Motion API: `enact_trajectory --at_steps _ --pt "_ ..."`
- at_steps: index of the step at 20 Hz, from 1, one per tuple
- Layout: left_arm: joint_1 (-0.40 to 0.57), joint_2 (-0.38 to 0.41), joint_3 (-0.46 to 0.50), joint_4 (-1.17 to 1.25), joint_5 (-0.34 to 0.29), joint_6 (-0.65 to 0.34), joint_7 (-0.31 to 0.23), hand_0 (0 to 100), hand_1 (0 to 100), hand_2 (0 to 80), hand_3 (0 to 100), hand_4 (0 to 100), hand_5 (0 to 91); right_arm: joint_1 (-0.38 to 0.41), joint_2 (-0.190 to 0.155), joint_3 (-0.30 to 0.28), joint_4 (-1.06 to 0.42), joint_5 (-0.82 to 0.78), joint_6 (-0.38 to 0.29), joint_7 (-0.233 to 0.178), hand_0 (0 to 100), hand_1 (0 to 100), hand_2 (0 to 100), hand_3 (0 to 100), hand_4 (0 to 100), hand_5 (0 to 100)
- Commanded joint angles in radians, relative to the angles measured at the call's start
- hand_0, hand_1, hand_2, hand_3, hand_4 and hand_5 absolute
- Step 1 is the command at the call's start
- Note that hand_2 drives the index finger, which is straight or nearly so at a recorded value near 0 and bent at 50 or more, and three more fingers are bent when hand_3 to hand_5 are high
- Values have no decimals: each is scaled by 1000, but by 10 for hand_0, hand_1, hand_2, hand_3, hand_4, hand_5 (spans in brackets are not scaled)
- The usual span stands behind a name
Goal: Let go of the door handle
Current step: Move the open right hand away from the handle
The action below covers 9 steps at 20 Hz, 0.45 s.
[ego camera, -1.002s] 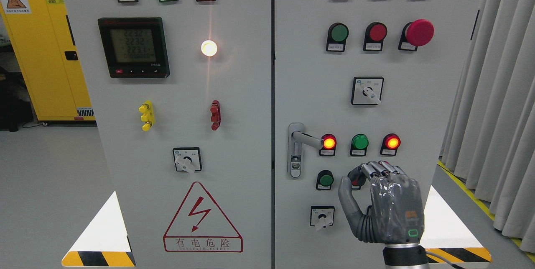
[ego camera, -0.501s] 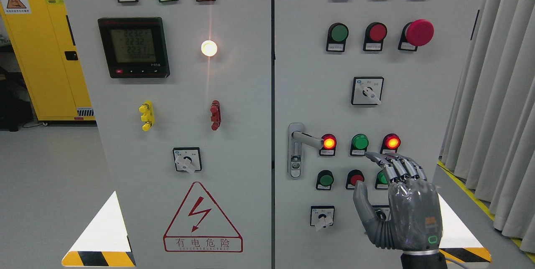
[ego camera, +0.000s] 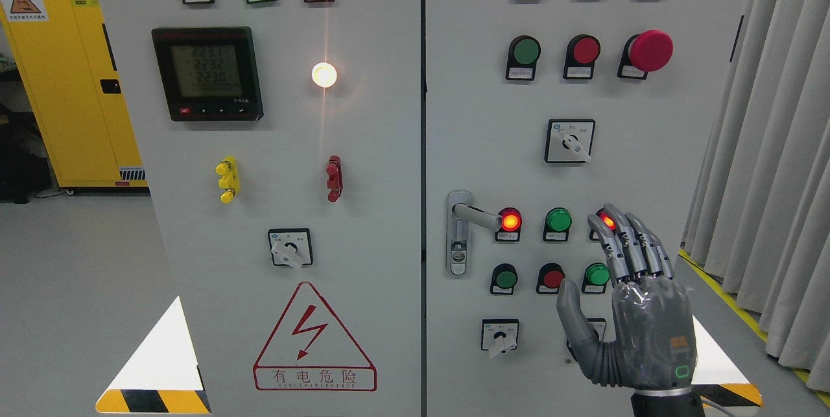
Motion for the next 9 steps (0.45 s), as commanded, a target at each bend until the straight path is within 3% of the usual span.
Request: enact_trajectory --at_steps 1,9 --pt "0 0 0 0 0 -1 0 120 556 0 0 0 0 1 24 -10 -5 -3 -12 2 678 189 0 0 0 0" --pt "0 0 0 0 0 -1 0 120 556 0 0 0 0 2 35 -8 -6 -3 -15 2 651 178 0 0 0 0"
